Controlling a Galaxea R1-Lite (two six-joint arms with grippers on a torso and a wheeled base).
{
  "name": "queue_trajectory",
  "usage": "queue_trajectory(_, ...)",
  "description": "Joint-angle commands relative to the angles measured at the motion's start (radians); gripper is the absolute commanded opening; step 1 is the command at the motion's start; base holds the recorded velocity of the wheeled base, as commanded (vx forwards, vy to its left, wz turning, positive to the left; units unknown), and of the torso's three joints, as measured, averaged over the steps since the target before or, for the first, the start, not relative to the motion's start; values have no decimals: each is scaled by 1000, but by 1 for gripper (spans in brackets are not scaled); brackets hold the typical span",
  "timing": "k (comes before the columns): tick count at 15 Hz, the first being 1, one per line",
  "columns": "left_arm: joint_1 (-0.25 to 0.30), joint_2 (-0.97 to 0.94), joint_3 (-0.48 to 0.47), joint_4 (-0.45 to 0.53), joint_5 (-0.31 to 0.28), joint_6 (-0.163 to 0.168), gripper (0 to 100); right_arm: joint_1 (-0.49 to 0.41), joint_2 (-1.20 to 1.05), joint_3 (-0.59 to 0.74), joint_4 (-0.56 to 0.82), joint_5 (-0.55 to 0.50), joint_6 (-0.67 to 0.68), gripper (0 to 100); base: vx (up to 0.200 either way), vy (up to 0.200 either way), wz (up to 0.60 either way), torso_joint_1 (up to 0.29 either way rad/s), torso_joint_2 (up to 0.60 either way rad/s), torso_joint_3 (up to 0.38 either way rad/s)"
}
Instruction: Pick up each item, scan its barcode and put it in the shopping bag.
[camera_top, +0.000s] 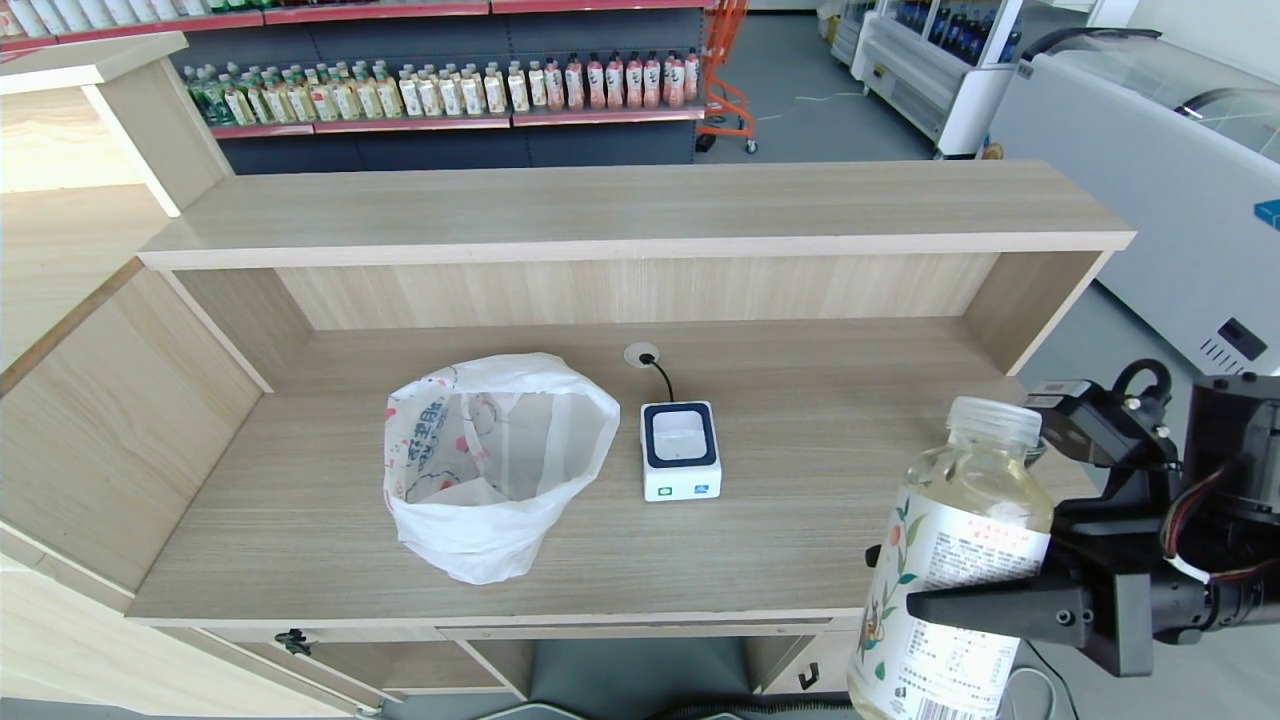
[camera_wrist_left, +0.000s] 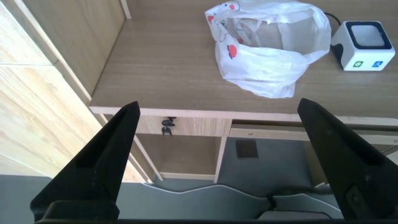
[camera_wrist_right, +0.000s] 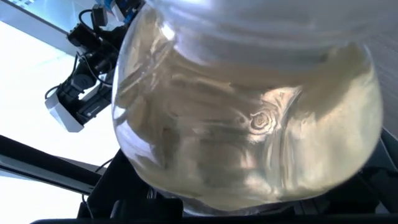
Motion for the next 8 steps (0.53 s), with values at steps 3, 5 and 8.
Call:
queue_trajectory(3,0,0,0,0,0,0,100,0,-1,0,0,1,1,0,0,0,0,0,0,0)
queue_trajectory(5,0,0,0,0,0,0,100,0,-5,0,0,28,1,0,0,0,0,0,0,0)
queue_trajectory(8,0,0,0,0,2,0,100,2,-8,0,0,31,-2,0,0,0,0,0,0,0)
